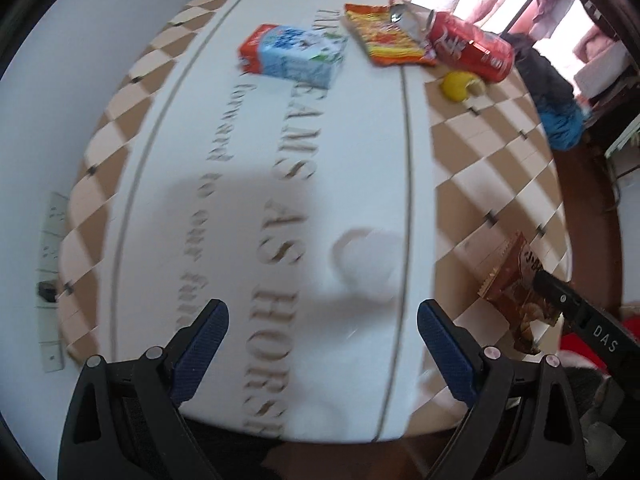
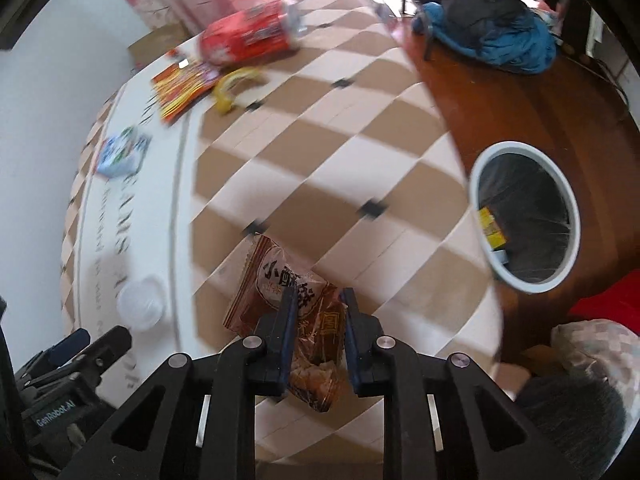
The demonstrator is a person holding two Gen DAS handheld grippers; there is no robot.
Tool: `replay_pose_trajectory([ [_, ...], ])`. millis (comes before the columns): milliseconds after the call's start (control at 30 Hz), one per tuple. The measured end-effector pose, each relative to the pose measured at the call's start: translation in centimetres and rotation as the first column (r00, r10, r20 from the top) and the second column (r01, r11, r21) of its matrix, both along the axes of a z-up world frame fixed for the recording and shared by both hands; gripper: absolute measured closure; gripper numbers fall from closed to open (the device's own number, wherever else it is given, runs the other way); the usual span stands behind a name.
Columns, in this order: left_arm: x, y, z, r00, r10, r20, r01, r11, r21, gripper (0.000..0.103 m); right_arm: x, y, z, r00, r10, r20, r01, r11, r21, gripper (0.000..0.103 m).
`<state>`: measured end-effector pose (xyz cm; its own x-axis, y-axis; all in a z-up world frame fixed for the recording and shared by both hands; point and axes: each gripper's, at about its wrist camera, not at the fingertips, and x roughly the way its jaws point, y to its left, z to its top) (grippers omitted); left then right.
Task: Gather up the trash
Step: 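Grasp the brown snack bag with the right tool while the left tool grasps the clear plastic cup, then carry the snack bag and plastic cup over the bin and release both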
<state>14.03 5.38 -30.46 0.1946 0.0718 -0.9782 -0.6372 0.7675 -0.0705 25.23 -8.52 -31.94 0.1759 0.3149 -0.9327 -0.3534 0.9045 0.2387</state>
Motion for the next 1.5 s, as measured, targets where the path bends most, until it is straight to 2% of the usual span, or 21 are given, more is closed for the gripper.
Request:
replay_pose_trajectory([
  [100,1.4,-0.1,-0.7,1.0,-0.012,0.009,0.012,0.999,-0.03,0.011,1.3,-0.4,-0.7,1.0,-0.012,-0.022,0.012,1.0,-0.011,0.081],
  [167,2.2,-0.3,-1.3,1.0,-0.023,0.004,0.023,0.999,-0.037,0.024,1.8,-0.5,-1.2,0.999,-0.015,-0.035,0.015,1.0,-0.015,0.081],
  [233,2.9,-0.5,-1.7,0.999,-0.035,0.001,0.035,0.999,-0.037,0.033,2.0,-0.7,-1.6,0.999,-0.015,-0.045,0.014,1.0,-0.018,0.081],
  [267,3.2,-0.7,-2.0,0.999,-0.04,-0.003,0.04,0.999,-0.035,0.041,2.0,-0.8,-1.8,0.999,-0.017,-0.048,0.016,1.0,-0.017,0.081],
  [367,3.8,-0.6,-2.3,0.998,-0.054,-0.012,0.053,0.998,-0.032,0.05,1.9,-0.7,-2.0,0.998,-0.025,-0.053,0.024,1.0,-0.011,0.081],
  [433,4.0,-0.8,-2.4,0.998,-0.06,-0.013,0.06,0.998,-0.024,0.06,1.9,-0.7,-2.1,0.998,-0.025,-0.053,0.025,1.0,-0.011,0.081],
  [533,4.2,-0.9,-2.4,0.998,-0.066,-0.01,0.066,0.998,-0.012,0.064,1.8,-0.5,-2.1,0.998,-0.026,-0.053,0.025,1.0,-0.011,0.081],
  [700,3.9,-1.4,-1.6,0.997,-0.077,0.002,0.077,0.996,0.036,0.065,1.6,-0.4,-1.7,0.999,-0.016,-0.041,0.016,1.0,-0.008,0.081],
  [867,3.7,-2.5,0.2,0.995,-0.099,0.01,0.097,0.988,0.12,0.065,1.0,-0.5,-0.3,1.0,-0.005,-0.018,0.005,1.0,0.02,0.081],
  [1000,3.3,-3.4,2.9,0.994,-0.107,0.038,0.099,0.979,0.178,0.065,0.5,-1.1,1.8,1.0,0.0,0.006,-0.001,0.998,0.062,0.081],
  [1133,3.3,-4.2,5.9,0.988,-0.125,0.09,0.104,0.973,0.205,0.065,0.5,-2.7,4.4,0.999,-0.007,0.038,0.003,0.994,0.109,0.081],
  [1300,4.7,-6.2,10.2,0.97,-0.175,0.171,0.132,0.963,0.236,0.065,1.0,-6.4,8.7,0.994,-0.054,0.093,0.036,0.983,0.181,0.081],
  [1500,8.3,-11.3,14.9,0.924,-0.281,0.261,0.209,0.939,0.271,0.065,2.4,-12.9,12.7,0.978,-0.153,0.142,0.114,0.962,0.249,0.081],
])
